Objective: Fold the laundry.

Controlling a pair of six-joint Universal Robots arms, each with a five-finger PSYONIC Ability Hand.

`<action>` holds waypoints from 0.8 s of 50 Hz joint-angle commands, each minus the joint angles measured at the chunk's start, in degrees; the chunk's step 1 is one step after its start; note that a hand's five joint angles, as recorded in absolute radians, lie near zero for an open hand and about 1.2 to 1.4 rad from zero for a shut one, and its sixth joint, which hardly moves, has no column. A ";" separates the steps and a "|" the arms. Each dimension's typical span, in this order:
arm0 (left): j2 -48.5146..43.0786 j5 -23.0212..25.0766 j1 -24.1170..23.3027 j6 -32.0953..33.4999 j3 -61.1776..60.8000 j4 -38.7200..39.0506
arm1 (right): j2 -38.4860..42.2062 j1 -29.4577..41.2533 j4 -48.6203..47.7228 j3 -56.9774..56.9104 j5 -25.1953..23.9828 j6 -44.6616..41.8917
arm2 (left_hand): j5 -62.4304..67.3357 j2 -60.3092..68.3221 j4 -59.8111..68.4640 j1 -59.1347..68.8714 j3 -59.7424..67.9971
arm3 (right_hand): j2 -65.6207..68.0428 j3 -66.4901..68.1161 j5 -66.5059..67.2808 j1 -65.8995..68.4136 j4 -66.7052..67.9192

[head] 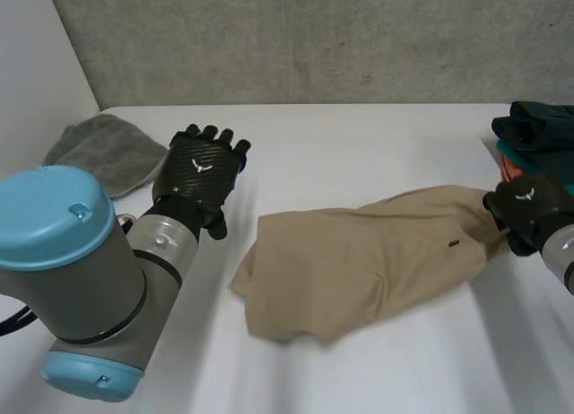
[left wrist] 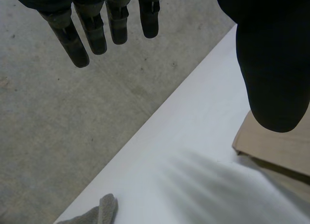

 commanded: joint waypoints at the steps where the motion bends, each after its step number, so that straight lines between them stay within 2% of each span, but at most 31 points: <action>1: 0.98 -0.13 0.83 -0.10 -0.41 -0.01 | -0.63 18.42 -10.74 -2.26 -1.96 -3.13 | -2.22 -1.91 -1.43 -0.86 -1.74 | 13.47 12.95 13.78 17.40 11.44; 2: 1.42 -0.21 0.91 -0.10 -0.58 -0.01 | -0.11 22.70 -14.41 -1.82 -3.10 -4.00 | -2.22 -1.91 -1.43 -0.86 -1.74 | 13.47 12.95 13.78 17.40 11.44; 4: 2.03 -0.30 0.91 -0.10 -0.58 -0.01 | 1.56 26.94 -17.25 -1.64 -5.12 -5.58 | -2.22 -1.91 -1.43 -0.86 -1.75 | 13.47 12.95 13.78 17.40 11.44; 5: 2.30 -0.30 0.91 -0.10 -0.67 -0.01 | 4.61 30.53 -19.09 -1.82 -7.39 -7.85 | -2.22 -1.91 -1.43 -0.86 -1.74 | 13.47 12.95 13.78 17.40 11.44; 9: 3.88 -0.57 1.00 -0.10 -0.76 -0.01 | 12.78 37.66 -17.45 -3.22 -11.80 -15.49 | -2.39 -2.08 -1.60 -1.03 -1.91 | 13.47 12.95 13.78 17.40 11.44; 13: 5.46 -0.65 1.96 -1.58 -0.58 -0.10 | 17.56 41.46 -12.96 -6.12 -12.25 -21.84 | -2.56 -2.25 -1.77 -1.19 -2.08 | 13.47 12.95 13.78 17.40 11.44; 15: 5.99 -0.57 2.49 -2.47 -0.41 -0.01 | 17.56 41.90 -11.20 -6.91 -12.60 -22.20 | -2.56 -2.25 -1.77 -1.19 -2.08 | -14.57 -15.09 -14.26 -10.64 -16.60; 16: 6.25 -0.57 2.84 -2.91 -0.32 -0.01 | 17.30 41.99 -10.32 -7.18 -12.86 -21.16 | -2.56 -2.25 -1.77 -1.19 -2.08 | -47.70 -48.22 -47.40 -43.77 -49.73; 17: 6.52 -0.57 3.37 -3.78 0.12 -0.01 | 17.21 41.99 -10.32 -7.18 -12.95 -20.10 | -2.56 -2.25 -1.77 -1.19 -2.08 | -56.53 -57.05 -56.22 -52.60 -58.56; 19: 6.52 -0.57 3.81 -4.58 0.56 -0.01 | 16.16 41.55 -10.40 -7.09 -13.13 -16.59 | -2.39 -2.08 -1.60 -1.03 -1.91 | -56.53 -57.05 -56.22 -52.60 -58.56; 22: 6.61 -0.48 4.17 -6.16 2.40 -0.01 | 9.41 38.83 -10.84 -6.57 -12.78 -3.08 | -2.39 -2.08 -1.60 -1.03 -1.91 | -56.53 -57.05 -56.22 -52.60 -58.56; 23: 6.52 -0.48 4.17 -6.51 2.93 -0.01 | 7.65 37.96 -10.76 -6.39 -12.69 1.66 | -2.39 -2.08 -1.60 -1.03 -1.91 | -56.53 -57.05 -56.22 -52.60 -58.56; 24: 6.52 -0.57 4.17 -6.86 3.54 -0.01 | 4.50 36.21 -10.75 -6.13 -12.34 11.63 | -2.39 -2.08 -1.60 -1.03 -1.91 | -56.53 -57.05 -56.22 -52.60 -58.56; 27: 5.82 -0.57 3.90 -8.36 6.00 -0.01 | 1.57 33.39 -10.32 -6.48 -11.29 26.18 | -2.56 -2.25 -1.77 -1.19 -2.08 | -56.53 -57.05 -56.22 -52.60 -58.56; 28: 5.73 -0.57 3.73 -8.71 6.53 -0.01 | 0.09 30.51 -9.36 -6.74 -10.15 33.88 | -2.56 -2.25 -1.77 -1.19 -2.08 | -56.53 -57.05 -56.22 -52.60 -58.56; 29: 5.29 -0.57 3.38 -9.32 7.67 -0.10 | -0.54 28.91 -8.65 -6.65 -9.27 36.66 | -2.56 -2.25 -1.77 -1.19 -2.08 | -56.53 -57.05 -56.22 -52.60 -58.56; 32: 3.19 -0.39 1.63 -10.38 9.52 -0.71 | -2.82 22.77 -3.32 -7.09 -5.59 39.94 | -2.56 -2.25 -1.77 -1.19 -2.08 | -56.53 -57.05 -56.22 -52.60 -58.56; 33: 1.09 -0.39 -0.73 -10.90 11.18 -0.98 | -2.92 21.61 -1.72 -7.44 -4.88 39.76 | -2.56 -2.25 -1.77 -1.19 -2.08 | -56.53 -57.05 -56.22 -52.60 -58.56; 36: -2.34 -0.39 -5.40 -11.17 13.56 -2.73 | -1.52 19.06 3.55 -9.46 -3.46 38.28 | -2.56 -2.25 -1.77 -1.19 -2.08 | -56.53 -57.05 -56.22 -52.60 -58.56; 40: -5.95 -0.39 -7.52 -11.35 15.06 -5.71 | 3.31 19.05 7.26 -14.03 -2.41 36.25 | -2.56 -2.25 -1.77 -1.19 -2.08 | -56.53 -57.05 -56.22 -52.60 -58.56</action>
